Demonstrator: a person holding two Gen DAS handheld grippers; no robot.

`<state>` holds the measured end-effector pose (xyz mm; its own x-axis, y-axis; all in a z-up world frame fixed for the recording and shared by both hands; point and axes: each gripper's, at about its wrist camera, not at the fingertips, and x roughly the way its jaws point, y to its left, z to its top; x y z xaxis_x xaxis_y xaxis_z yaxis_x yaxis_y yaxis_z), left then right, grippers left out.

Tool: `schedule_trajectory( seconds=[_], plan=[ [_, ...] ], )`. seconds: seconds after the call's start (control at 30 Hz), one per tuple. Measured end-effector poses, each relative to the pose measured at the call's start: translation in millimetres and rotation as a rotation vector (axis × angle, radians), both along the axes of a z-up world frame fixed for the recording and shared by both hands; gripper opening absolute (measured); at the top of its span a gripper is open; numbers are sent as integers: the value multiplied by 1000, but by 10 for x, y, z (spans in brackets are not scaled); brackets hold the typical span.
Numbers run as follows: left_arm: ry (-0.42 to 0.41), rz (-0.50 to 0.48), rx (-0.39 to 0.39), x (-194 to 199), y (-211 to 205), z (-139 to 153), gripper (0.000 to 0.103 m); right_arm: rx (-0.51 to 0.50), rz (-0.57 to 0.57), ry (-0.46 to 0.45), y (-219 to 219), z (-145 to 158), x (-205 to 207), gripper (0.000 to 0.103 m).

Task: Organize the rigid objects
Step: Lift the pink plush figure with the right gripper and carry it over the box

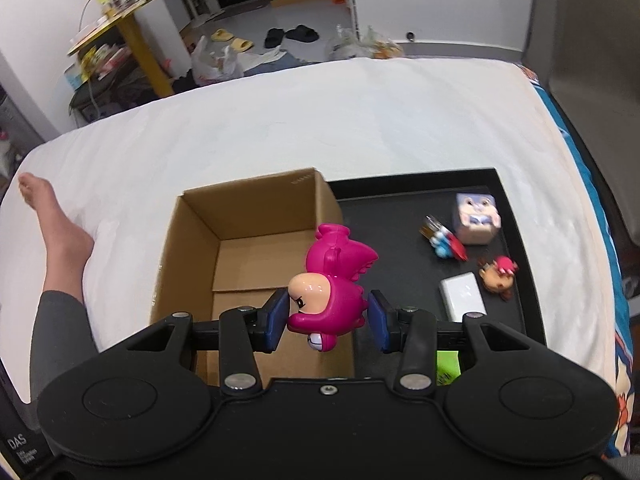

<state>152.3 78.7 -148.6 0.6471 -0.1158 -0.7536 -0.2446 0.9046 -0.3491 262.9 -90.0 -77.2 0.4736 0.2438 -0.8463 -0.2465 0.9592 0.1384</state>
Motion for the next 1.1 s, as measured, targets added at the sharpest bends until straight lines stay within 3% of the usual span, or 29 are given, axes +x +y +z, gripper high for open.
schedule_trajectory(
  seconds=[0.43,1.1],
  plan=[
    [-2,2,1,-10,-11,0,16,-22,103,16,497,-66,154,42],
    [2,30,-5,-12,-31,-9,16,-54,156,58,891,-500,374,42]
  ],
)
